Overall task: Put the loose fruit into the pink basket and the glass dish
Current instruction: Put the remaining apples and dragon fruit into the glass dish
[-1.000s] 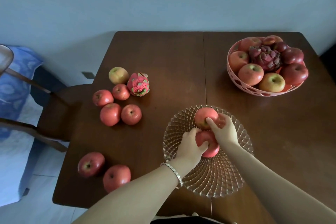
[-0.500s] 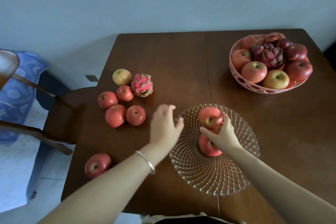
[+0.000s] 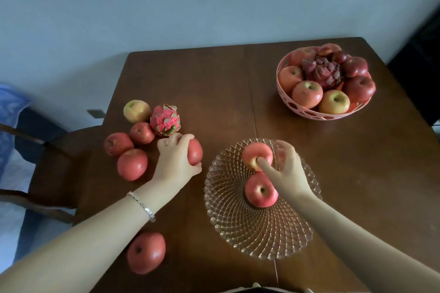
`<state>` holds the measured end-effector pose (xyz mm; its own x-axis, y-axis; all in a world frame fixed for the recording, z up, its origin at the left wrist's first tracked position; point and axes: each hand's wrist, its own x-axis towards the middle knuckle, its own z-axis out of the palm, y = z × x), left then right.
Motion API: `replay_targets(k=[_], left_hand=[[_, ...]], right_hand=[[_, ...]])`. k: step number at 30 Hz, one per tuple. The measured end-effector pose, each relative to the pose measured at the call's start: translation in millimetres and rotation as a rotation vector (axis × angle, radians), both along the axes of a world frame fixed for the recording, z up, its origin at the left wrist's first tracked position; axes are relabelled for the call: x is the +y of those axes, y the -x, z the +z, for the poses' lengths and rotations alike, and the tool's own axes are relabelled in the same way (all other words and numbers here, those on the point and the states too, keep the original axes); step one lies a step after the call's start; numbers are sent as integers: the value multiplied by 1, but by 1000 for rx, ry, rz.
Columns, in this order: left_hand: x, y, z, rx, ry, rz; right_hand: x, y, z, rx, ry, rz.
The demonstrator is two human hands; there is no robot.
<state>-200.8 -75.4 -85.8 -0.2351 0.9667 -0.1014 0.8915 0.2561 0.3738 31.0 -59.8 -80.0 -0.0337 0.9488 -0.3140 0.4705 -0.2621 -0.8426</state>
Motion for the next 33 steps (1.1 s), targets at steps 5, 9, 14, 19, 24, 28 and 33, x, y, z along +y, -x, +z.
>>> replay_targets(k=[5, 9, 14, 19, 24, 28, 33], left_hand=[[-16, -76, 40, -182, -279, -464], [-23, -103, 28, -270, -267, -596], [-28, -115, 3, -442, 206, -35], [-24, -127, -27, -911, 592, 314], [-27, -130, -36, -1127, 494, 493], [-28, -131, -39, -1146, 474, 509], [-26, -130, -39, -1133, 476, 500]], right_hand=[[3, 7, 23, 337, 217, 166], [2, -14, 8, 346, 353, 76], [7, -47, -17, 558, 484, -373], [14, -47, -42, 456, 430, -444], [6, -37, -50, 366, 373, -517], [-3, -34, -51, 240, 259, -481], [-6, -35, -49, 142, 233, -411]])
